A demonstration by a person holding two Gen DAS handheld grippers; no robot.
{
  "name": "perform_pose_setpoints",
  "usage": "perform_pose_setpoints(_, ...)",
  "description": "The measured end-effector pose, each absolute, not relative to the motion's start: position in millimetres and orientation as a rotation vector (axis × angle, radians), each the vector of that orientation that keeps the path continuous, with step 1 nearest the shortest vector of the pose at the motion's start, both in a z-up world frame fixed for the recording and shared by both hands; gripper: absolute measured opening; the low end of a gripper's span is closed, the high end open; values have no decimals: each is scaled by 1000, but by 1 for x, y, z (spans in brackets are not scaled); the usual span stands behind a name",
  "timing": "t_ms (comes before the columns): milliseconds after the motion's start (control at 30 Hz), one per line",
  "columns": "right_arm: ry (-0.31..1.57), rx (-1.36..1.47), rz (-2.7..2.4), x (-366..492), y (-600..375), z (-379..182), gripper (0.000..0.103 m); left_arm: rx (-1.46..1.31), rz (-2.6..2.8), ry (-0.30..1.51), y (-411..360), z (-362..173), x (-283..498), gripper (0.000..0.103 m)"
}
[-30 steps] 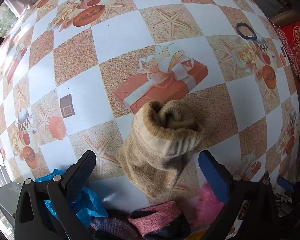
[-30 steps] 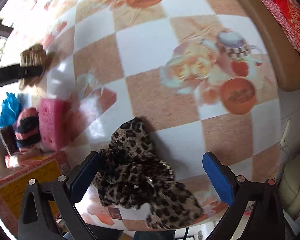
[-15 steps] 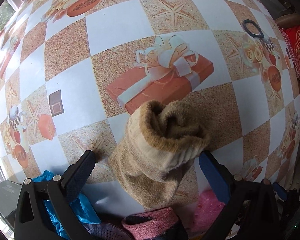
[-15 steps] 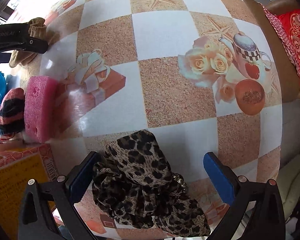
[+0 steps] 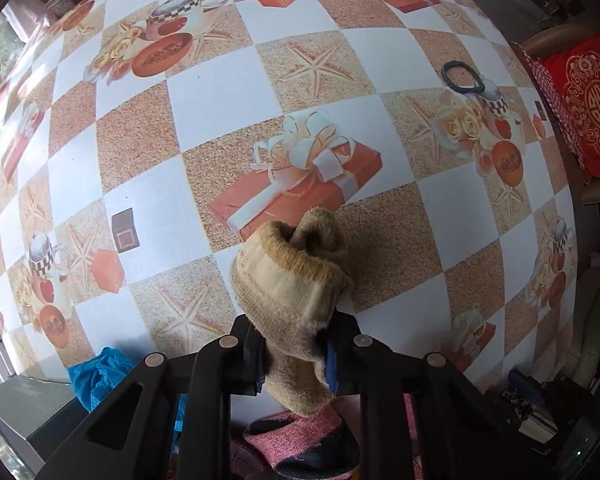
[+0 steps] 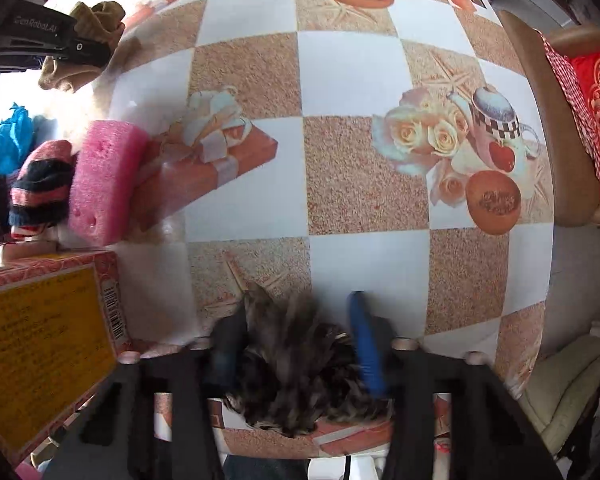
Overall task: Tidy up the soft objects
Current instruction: 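Grasp the beige knit hat with left tool while right tool grasps the leopard-print scarf, then carry the beige hat and leopard scarf over the open white box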
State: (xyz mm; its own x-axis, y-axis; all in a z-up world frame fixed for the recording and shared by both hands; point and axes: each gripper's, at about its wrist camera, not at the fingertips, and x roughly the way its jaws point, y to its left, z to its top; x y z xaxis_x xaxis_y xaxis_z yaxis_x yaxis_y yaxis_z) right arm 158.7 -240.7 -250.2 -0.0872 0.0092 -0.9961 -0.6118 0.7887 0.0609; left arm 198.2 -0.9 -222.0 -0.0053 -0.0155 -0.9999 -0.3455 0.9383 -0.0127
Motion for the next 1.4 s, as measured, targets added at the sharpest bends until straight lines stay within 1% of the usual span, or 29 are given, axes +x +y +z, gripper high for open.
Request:
perform_pose_setpoints(67,1631,-404,566,164,-248,-248,11,-288,261,1541,0,-210,194,24)
perform_pose_setpoints(333,1621,-197,542,188,-269,-208,11,-306,255,1441,6,-160,170,24)
perform_pose_setpoints(533,1606,-166,558,194,-266,-180,11,-331,249,1406,5,-141,137,24)
perform_pose_setpoints(667,1638,-162,564,193,-271,-184,12,-355,246,1391,5,-129,122,24)
perform_pose_setpoints(733,1655,-201,546,191,-274,-194,40,-360,244,1391,5,-127,115,24)
perform_pose_setpoints(767,1663,-230,534,187,-274,-200,72,-360,244,1390,5,-124,112,24)
perform_pose_setpoints(800,1655,-258,530,183,-274,-204,77,-360,244,1391,5,-123,108,24)
perform_pose_setpoints(1067,1645,-363,523,167,-245,-247,77,-346,247,1423,-3,-115,85,24)
perform_pose_setpoints(1100,1641,-363,512,167,-243,-248,74,-348,242,1426,-4,-114,82,24)
perform_pose_setpoints(1133,1631,-363,513,167,-240,-246,68,-347,237,1425,-6,-113,80,24)
perform_pose_setpoints(1167,1626,-364,529,167,-237,-243,50,-339,235,1423,-8,-111,77,24)
perform_pose_setpoints(1200,1634,-349,560,167,-233,-241,36,-331,233,1424,-10,-110,76,24)
perform_pose_setpoints(1267,1625,-365,563,167,-229,-235,36,-330,222,1424,-13,-108,72,24)
perform_pose_setpoints(1400,1583,-275,565,176,-234,-210,35,-328,210,1408,-17,-99,64,24)
